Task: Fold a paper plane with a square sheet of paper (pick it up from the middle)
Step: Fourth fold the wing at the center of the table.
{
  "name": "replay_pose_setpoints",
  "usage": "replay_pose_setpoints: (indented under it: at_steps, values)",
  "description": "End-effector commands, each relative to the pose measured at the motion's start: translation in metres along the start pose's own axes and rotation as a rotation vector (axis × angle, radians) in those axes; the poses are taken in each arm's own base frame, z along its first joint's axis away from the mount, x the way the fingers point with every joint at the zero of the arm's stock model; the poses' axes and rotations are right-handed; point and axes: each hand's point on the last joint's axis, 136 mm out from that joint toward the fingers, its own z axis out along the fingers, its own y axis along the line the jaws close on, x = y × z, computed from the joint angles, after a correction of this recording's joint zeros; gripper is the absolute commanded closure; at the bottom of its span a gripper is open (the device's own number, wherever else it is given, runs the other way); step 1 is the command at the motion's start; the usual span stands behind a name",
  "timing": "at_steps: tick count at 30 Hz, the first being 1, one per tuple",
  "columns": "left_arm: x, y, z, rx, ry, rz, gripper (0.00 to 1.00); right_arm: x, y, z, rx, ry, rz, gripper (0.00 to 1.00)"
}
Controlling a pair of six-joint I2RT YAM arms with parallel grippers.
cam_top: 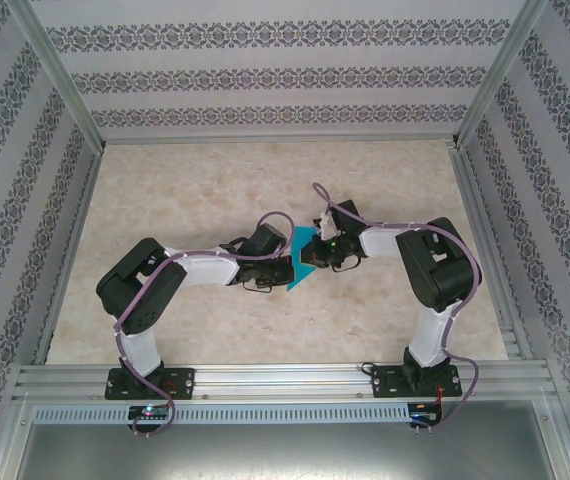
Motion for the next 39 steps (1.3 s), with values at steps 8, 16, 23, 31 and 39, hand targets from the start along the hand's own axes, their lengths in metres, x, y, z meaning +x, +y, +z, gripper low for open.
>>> replay_pose_setpoints:
  at_steps: [8,16,23,31,39]
  values:
    - [0.060,0.059,0.000,-0.186,0.228,-0.025,1.00,-0.075,-0.033,-0.030,0.112,-0.183,0.050,1.00]
    - [0.016,0.011,-0.008,-0.062,0.097,0.024,0.95,-0.069,-0.012,-0.057,0.082,-0.222,0.106,0.94]
    - [-0.032,-0.032,-0.035,0.015,-0.071,0.055,0.75,-0.039,0.000,-0.055,0.005,-0.197,0.167,0.70]
    - [-0.055,-0.022,-0.032,-0.046,-0.147,0.018,0.79,-0.029,0.010,-0.030,-0.034,-0.138,0.191,0.69]
    - [-0.058,-0.007,-0.023,-0.090,-0.134,-0.028,0.80,-0.027,0.008,-0.023,-0.021,-0.121,0.193,0.66]
